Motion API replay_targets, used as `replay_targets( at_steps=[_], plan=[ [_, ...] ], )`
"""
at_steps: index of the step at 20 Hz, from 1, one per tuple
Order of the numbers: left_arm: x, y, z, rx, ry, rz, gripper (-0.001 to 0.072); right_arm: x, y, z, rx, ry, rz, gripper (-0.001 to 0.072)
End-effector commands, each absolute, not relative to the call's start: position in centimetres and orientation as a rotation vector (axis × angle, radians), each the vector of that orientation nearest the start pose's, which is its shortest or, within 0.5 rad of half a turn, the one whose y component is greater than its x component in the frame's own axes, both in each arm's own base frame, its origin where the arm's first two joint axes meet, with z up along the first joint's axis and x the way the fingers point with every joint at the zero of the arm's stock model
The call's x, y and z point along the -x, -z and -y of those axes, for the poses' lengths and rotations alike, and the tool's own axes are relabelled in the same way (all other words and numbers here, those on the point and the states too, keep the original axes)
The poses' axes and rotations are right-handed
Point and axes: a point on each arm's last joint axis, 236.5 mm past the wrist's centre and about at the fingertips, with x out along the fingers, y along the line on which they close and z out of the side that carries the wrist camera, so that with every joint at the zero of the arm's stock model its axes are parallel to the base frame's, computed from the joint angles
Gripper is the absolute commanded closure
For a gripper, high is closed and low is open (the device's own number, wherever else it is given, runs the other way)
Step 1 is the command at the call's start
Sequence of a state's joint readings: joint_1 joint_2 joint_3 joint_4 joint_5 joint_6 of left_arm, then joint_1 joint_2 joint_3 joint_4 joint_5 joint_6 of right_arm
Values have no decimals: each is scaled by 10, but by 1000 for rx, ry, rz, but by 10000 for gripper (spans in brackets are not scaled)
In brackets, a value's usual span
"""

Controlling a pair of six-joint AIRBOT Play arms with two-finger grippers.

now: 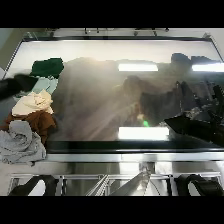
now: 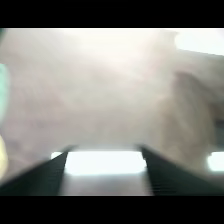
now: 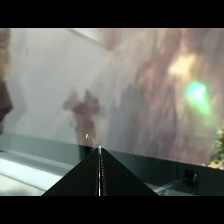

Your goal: Fold the shirts.

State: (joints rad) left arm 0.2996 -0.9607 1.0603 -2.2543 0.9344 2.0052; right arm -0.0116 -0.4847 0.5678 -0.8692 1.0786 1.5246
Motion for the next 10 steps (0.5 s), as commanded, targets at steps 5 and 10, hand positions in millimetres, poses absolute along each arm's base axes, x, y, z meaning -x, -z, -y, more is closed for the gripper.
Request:
replay_targets(
  at_steps=[5, 10],
  plan=[
    [-593, -48, -67, 155, 232, -893, -9, -254, -61, -130, -603, -379, -1001, 679],
    [-649, 49, -49, 17, 179, -880, -13, -258, -42, -130, -623, -357, -1073, 678]
  ],
)
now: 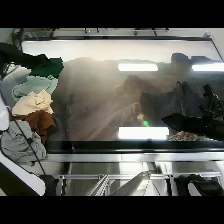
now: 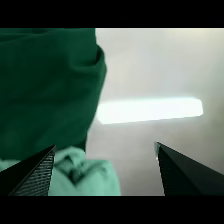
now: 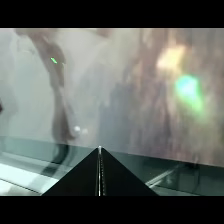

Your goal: Fold the shirts.

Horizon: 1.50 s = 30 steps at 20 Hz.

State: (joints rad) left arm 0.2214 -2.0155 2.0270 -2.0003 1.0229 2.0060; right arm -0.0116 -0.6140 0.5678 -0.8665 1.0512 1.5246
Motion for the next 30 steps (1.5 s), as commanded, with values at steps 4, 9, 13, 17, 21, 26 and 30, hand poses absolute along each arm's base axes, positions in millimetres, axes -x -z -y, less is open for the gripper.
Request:
replay_targets(
  at_steps=[4, 9, 13, 17, 21, 26, 30],
  plan=[
    [-661, 67, -47, -98, 138, -838, -13, -260, -26, -130, -640, -340, -1131, 679],
    [-665, 88, -62, -481, 84, -896, -13, -261, -21, -132, -661, -340, -1152, 678],
    [-669, 92, -63, -512, 75, -863, 74, -262, -24, -135, -677, -348, -1150, 679],
    [-665, 76, -66, -566, 62, -900, 684, -262, -24, -136, -681, -350, -1149, 679],
    [-648, 15, -31, -481, 64, -901, 685, -262, -24, -136, -671, -356, -1147, 679],
    [-584, -65, 38, -352, 205, -957, 686, -258, -23, -137, -647, -377, -1154, 679],
    [-508, -80, 192, -72, 640, -983, 686, -251, -22, -140, -625, -404, -1181, 679]
  ],
)
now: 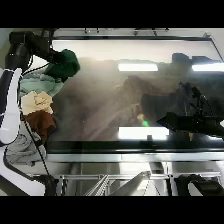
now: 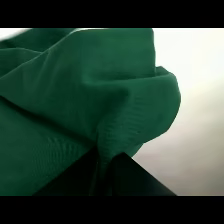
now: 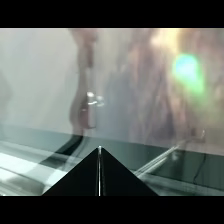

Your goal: Fold the shirts.

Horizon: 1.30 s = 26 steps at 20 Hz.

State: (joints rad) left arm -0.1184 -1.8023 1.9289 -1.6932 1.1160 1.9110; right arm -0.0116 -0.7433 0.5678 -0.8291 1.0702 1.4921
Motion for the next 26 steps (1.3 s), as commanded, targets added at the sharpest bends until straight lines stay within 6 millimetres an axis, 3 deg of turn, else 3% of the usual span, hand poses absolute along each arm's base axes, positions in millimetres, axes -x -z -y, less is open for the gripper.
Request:
replay_targets(
  at_steps=[1, 6, 7, 8, 9, 10, 11, 13, 15, 17, 19, 21, 23, 26],
  plan=[
    [-489, -73, 225, -55, 707, -1000, 686, -247, -21, -140, -621, -410, -1195, 679],
    [-402, -8, 328, -162, 892, -1134, 681, -238, -19, -143, -591, -446, -1227, 679],
    [-388, -3, 341, -181, 919, -1143, 540, -237, -19, -143, -590, -447, -1231, 679],
    [-376, -3, 352, -195, 944, -1153, 323, -236, -19, -144, -590, -449, -1235, 655],
    [-366, -7, 360, -201, 963, -1165, 102, -234, -19, -144, -589, -453, -1241, 439],
    [-358, -15, 364, -191, 969, -1193, -12, -232, -18, -145, -588, -458, -1252, 180],
    [-349, -27, 363, -199, 982, -1227, -13, -229, -17, -145, -584, -462, -1263, 87],
    [-327, -50, 336, -227, 985, -1373, -12, -225, -12, -140, -538, -459, -1278, 87],
    [-308, -66, 288, -255, 914, -1536, -7, -226, -2, -125, -466, -414, -1286, 87],
    [-311, -76, 252, -217, 831, -1538, -6, -243, 6, -115, -446, -361, -1248, 105],
    [-321, -75, 218, -123, 737, -1486, -5, -265, 16, -116, -457, -363, -1230, 258],
    [-350, -65, 187, 26, 595, -1359, 7, -288, 19, -137, -540, -448, -1244, 253],
    [-372, -43, 162, 212, 491, -1285, 13, -326, 16, -166, -675, -560, -1223, 253],
    [-386, 3, 147, 414, 464, -1274, 13, -381, 25, -196, -867, -634, -1186, 254]
  ],
)
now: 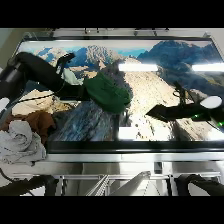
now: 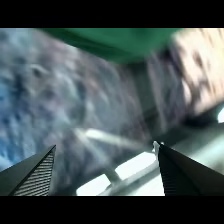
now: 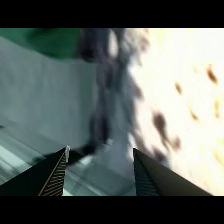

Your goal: Fold the shirts.

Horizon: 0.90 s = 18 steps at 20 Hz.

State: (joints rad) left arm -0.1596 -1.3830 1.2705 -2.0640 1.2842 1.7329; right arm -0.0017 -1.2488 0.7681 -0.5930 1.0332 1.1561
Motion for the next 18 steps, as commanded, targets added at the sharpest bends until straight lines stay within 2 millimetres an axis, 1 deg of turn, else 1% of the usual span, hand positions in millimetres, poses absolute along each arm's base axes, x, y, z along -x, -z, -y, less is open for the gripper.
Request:
replay_targets(
  at_steps=[1, 2, 4, 5, 7, 8, 9, 10, 11, 12, 13, 14, 15, 16, 17, 18],
  plan=[
    [-392, 15, 150, 471, 471, -1262, 13, -394, 34, -207, -919, -639, -1194, 254],
    [-397, 28, 154, 517, 483, -1256, 13, -403, 45, -218, -945, -639, -1201, 254],
    [-404, 51, 167, 557, 510, -1279, 14, -412, 63, -241, -966, -634, -1224, 256],
    [-406, 62, 177, 553, 528, -1300, 13, -415, 68, -251, -968, -632, -1226, 256],
    [-416, 82, 203, 529, 565, -1331, 13, -423, 77, -266, -960, -601, -1208, 256],
    [-423, 89, 218, 512, 584, -1333, 13, -427, 79, -270, -952, -580, -1191, 256],
    [-432, 94, 234, 497, 609, -1327, 14, -432, 80, -271, -949, -559, -1174, 256],
    [-441, 94, 251, 486, 637, -1316, 40, -436, 80, -272, -950, -543, -1159, 277],
    [-446, 95, 263, 466, 662, -1310, 288, -438, 79, -271, -958, -538, -1152, 426],
    [-449, 93, 274, 453, 691, -1309, 649, -438, 78, -271, -950, -547, -1148, 561],
    [-450, 89, 280, 445, 720, -1315, 697, -436, 74, -273, -929, -583, -1143, 681],
    [-449, 81, 284, 438, 751, -1323, 697, -432, 66, -276, -908, -631, -1135, 680],
    [-448, 68, 284, 432, 784, -1324, 697, -429, 53, -278, -885, -681, -1116, 680],
    [-448, 48, 282, 424, 819, -1317, 697, -429, 35, -275, -864, -713, -1082, 680],
    [-447, 26, 278, 415, 848, -1298, 697, -431, 13, -270, -843, -737, -1040, 680],
    [-446, -4, 271, 400, 877, -1264, 697, -432, -20, -261, -821, -773, -971, 681]
  ],
)
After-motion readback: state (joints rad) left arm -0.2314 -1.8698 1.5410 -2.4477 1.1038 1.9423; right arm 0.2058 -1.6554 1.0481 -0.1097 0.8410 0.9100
